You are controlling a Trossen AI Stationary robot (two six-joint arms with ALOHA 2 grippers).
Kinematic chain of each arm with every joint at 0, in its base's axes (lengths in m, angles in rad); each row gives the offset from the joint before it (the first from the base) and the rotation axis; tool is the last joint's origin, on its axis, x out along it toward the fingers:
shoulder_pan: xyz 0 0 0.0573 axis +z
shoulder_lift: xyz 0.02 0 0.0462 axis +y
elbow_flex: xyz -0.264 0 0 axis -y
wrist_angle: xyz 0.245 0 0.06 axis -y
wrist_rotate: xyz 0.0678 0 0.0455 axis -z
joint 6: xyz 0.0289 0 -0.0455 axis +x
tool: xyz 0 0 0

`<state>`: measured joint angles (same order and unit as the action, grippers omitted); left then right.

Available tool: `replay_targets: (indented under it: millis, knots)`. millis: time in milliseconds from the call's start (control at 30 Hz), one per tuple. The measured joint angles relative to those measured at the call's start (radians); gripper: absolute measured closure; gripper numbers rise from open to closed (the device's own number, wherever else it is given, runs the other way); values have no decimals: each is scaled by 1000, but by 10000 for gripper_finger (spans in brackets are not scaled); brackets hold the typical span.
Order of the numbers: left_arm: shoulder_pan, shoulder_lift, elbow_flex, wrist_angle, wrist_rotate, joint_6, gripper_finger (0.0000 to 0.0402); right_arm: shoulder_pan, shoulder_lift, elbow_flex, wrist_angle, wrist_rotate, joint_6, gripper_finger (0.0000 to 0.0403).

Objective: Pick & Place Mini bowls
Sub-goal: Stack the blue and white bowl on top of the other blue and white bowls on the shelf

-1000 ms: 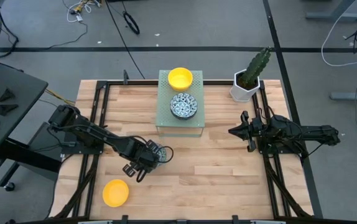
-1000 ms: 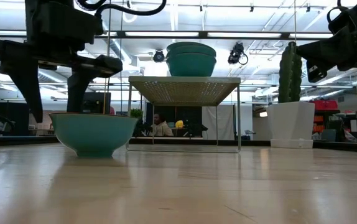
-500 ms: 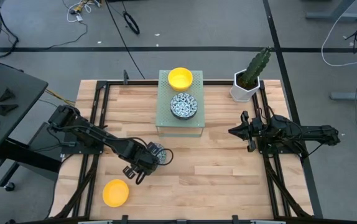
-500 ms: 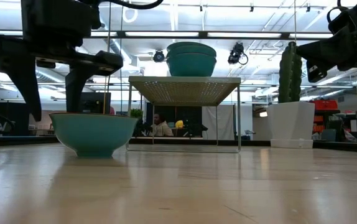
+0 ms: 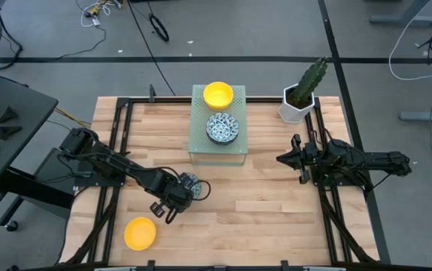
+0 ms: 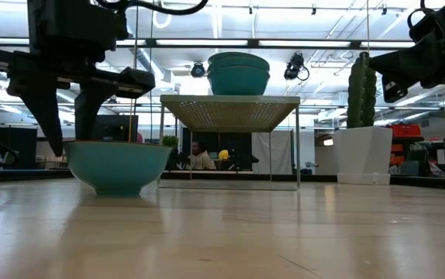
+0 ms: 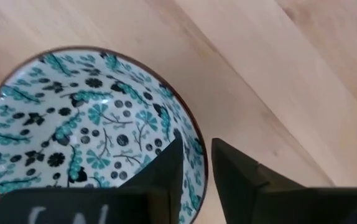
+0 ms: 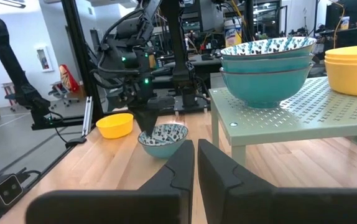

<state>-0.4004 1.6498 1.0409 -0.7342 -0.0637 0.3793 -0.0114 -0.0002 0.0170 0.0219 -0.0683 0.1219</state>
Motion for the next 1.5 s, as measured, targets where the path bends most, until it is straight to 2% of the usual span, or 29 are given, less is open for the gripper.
replay_targets:
  millis: [600,1133,1500]
  knots:
    - [5,-2,0,0,3,-5,371,0,0,0,0,0,0,376]
    - [5,-3,5,-2,23,-81,388,0,0,0,0,0,0,376]
    - [3,3,175,-140,35,-84,395,0,0,0,0,0,0,376]
